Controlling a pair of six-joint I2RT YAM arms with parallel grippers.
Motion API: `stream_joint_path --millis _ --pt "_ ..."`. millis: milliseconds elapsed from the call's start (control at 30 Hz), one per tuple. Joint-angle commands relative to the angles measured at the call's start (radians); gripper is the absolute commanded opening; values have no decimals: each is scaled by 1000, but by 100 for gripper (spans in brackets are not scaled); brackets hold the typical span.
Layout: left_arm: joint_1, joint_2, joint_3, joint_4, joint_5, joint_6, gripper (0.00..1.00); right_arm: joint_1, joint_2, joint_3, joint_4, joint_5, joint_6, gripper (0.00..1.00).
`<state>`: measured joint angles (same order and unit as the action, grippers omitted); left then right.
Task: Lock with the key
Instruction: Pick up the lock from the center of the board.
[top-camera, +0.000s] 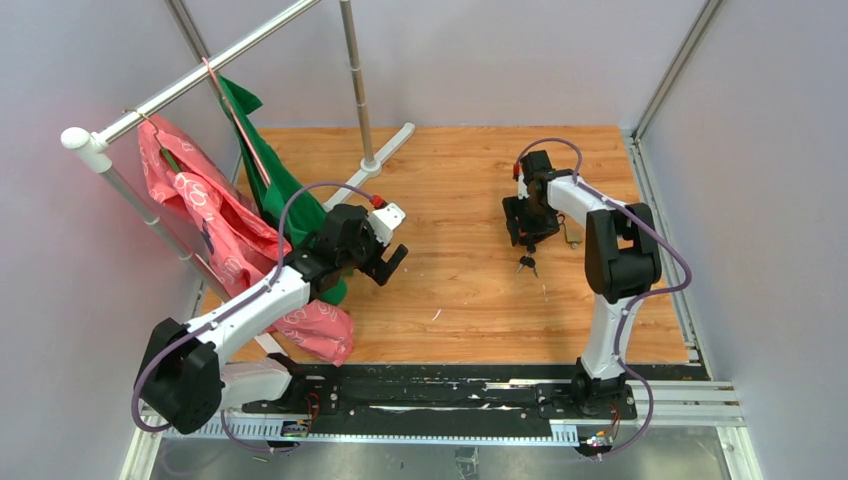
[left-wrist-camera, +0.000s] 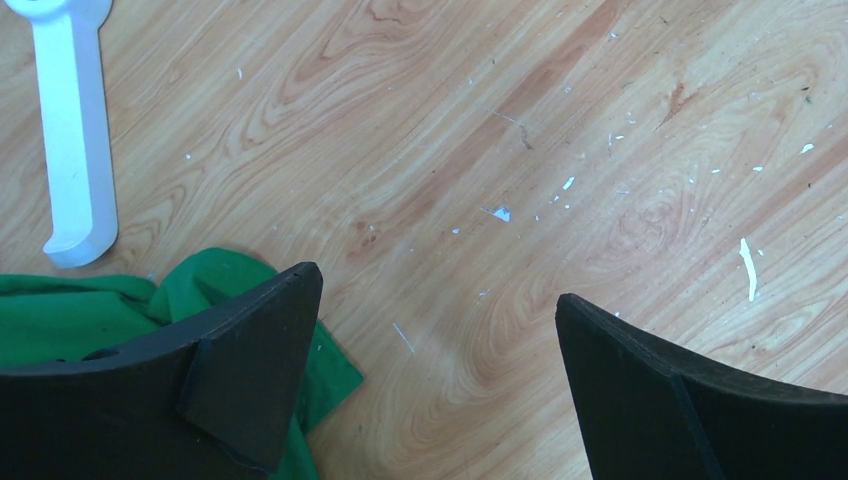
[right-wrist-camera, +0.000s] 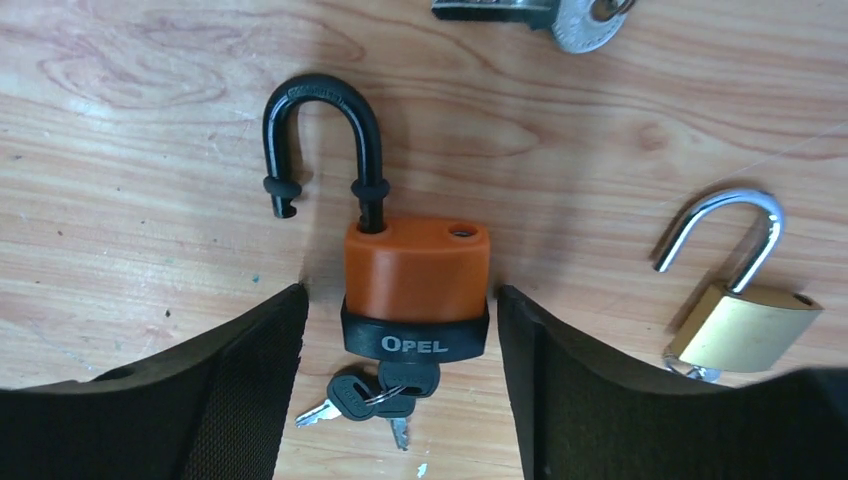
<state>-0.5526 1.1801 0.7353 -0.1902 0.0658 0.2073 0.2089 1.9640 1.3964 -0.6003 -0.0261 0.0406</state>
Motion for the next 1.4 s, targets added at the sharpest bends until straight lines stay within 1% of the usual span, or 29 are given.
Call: stream_joint_path --millis 0,67,100,133,167,267,300,333,400,467,533,633,700,767,833,900,933,1033,1067,1133,1167,1233,1300,1333,1367 --pt "2 20 31 -14 14 8 100 -6 43 33 -53 7 -28 71" --pt "2 24 32 -15 18 9 100 -6 57 43 -52 20 -28 68" --pt "2 23 33 -18 21 8 100 -6 65 48 -51 25 -30 65" --pt "2 25 33 -19 21 8 100 -7 72 53 -53 25 -30 59" --pt "2 24 33 -19 22 8 100 -8 77 56 -56 26 -30 50" --pt "2 20 34 -20 20 10 100 -7 73 54 -62 26 -27 13" --pt "2 21 33 -20 20 11 100 -6 64 51 -61 24 -29 2" --pt "2 20 35 -21 20 13 100 -5 50 46 -61 23 -33 0" --pt "3 23 40 -27 21 16 100 10 0 26 -51 25 -36 0" --pt "2 23 53 -46 25 27 100 42 -75 -14 -23 74 -74 0" --pt "2 20 81 -78 31 43 100 93 -185 -86 54 101 -98 0" --pt "2 9 147 -163 64 84 99 181 -357 -208 190 84 -137 0" --pt "2 2 221 -250 97 110 96 238 -452 -264 258 24 -165 0" --pt "2 2 331 -369 157 138 91 294 -530 -304 300 -67 -192 0" --pt "3 1 436 -508 233 180 86 328 -591 -323 319 -209 -211 0" --pt "2 1 535 -664 301 220 81 350 -642 -320 323 -395 -201 0" --pt "3 0 580 -716 327 233 78 360 -659 -318 325 -455 -193 0" --pt "2 -13 673 -821 375 256 69 404 -708 -312 334 -569 -164 0" --pt "2 -19 688 -840 378 255 66 426 -720 -310 337 -600 -149 0" --pt "2 -39 695 -869 372 256 57 474 -740 -300 342 -645 -129 0" --pt "1 -60 690 -882 373 279 55 501 -747 -293 341 -649 -124 0" --pt "-13 -67 712 -942 353 310 55 549 -758 -280 337 -649 -120 0" --pt "-25 -70 743 -975 321 313 56 591 -766 -267 335 -635 -120 0" --pt "-30 -95 737 -976 346 335 58 610 -769 -263 338 -636 -120 0" --pt "-40 -128 725 -975 385 402 60 626 -771 -259 347 -636 -119 0"
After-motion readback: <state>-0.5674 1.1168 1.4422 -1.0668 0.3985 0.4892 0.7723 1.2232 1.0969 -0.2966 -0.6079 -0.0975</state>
